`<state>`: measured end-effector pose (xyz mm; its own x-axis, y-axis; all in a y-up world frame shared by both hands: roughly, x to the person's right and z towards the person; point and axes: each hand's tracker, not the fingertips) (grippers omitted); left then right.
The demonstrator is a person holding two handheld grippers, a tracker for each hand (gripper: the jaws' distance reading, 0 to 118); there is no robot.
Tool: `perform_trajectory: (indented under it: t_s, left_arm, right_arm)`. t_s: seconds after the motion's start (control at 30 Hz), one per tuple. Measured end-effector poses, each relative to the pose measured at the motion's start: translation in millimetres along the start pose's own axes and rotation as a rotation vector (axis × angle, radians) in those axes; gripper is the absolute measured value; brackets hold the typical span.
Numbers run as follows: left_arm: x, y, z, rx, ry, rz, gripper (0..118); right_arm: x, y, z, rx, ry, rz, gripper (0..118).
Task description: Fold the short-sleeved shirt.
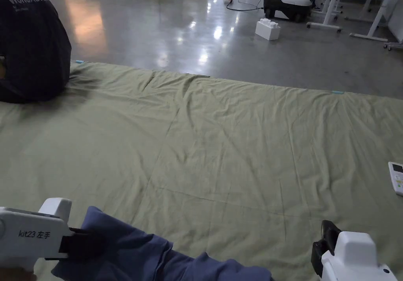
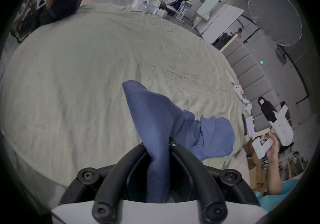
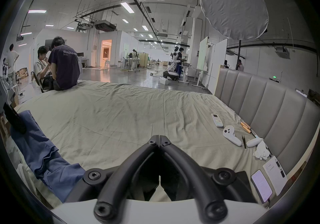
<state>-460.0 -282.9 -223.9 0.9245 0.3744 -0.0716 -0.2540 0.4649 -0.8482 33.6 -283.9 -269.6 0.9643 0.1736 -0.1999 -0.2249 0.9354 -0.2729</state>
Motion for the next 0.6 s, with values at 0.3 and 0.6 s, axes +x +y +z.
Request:
perform_trajectory:
  t_s: [0.3,0.6]
  left_arm:
    - [70.5,-9.1,7.1,-0.025,0.046,-0.074,12]
    - [95.7,-5.0,-1.5,-0.040,0.010,-0.058,12]
  right_arm:
    - [-4.1,-0.4,1.3,0.019,0.015,-0.016,1]
    - [-4.0,-2.9,1.9,0.014,0.023,-0.019,1]
